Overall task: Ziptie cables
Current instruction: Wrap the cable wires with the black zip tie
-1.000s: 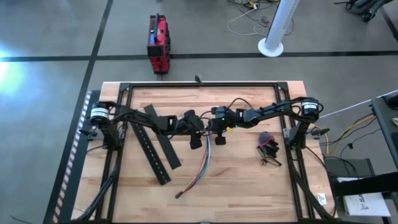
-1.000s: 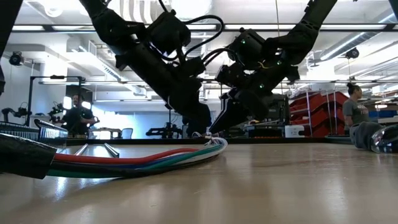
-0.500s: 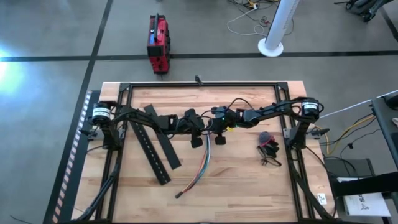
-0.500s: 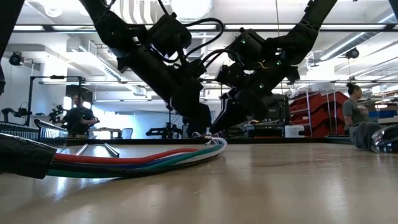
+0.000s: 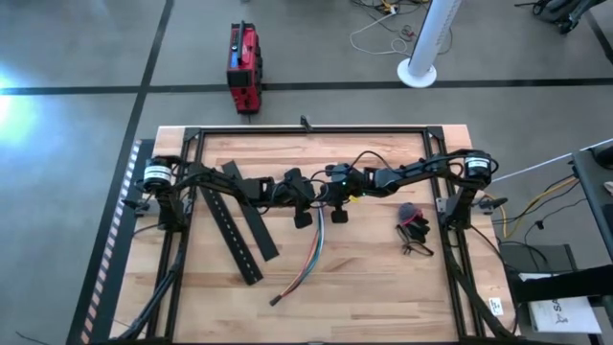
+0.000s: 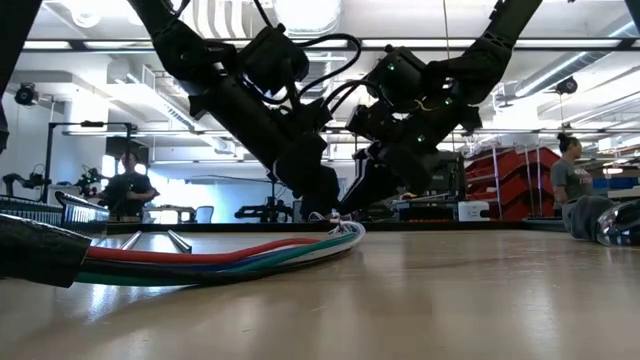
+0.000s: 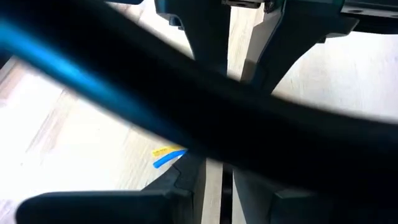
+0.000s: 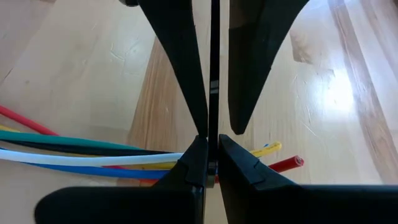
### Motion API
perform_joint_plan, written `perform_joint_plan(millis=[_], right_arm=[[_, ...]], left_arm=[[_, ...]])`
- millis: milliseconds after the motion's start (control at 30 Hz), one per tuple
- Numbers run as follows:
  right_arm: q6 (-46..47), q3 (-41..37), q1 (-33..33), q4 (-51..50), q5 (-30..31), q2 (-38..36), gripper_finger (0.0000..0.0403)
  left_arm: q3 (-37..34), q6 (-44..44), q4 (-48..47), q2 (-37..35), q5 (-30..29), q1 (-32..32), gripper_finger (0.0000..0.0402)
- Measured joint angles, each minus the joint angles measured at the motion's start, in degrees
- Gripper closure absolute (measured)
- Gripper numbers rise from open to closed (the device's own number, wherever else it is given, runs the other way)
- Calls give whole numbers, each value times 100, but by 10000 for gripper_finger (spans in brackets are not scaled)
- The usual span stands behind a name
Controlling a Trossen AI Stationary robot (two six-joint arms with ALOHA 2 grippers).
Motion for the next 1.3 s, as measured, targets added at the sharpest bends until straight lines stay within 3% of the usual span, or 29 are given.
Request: perform_joint_plan(millis=[633, 1300], right_arm=[[-568, 2, -66, 11, 52, 0, 394], [-571, 4, -74, 26, 44, 9, 394]], left_arm=[[0, 128, 80, 0, -155, 31, 327], [0, 256, 70, 0, 40, 67, 330]])
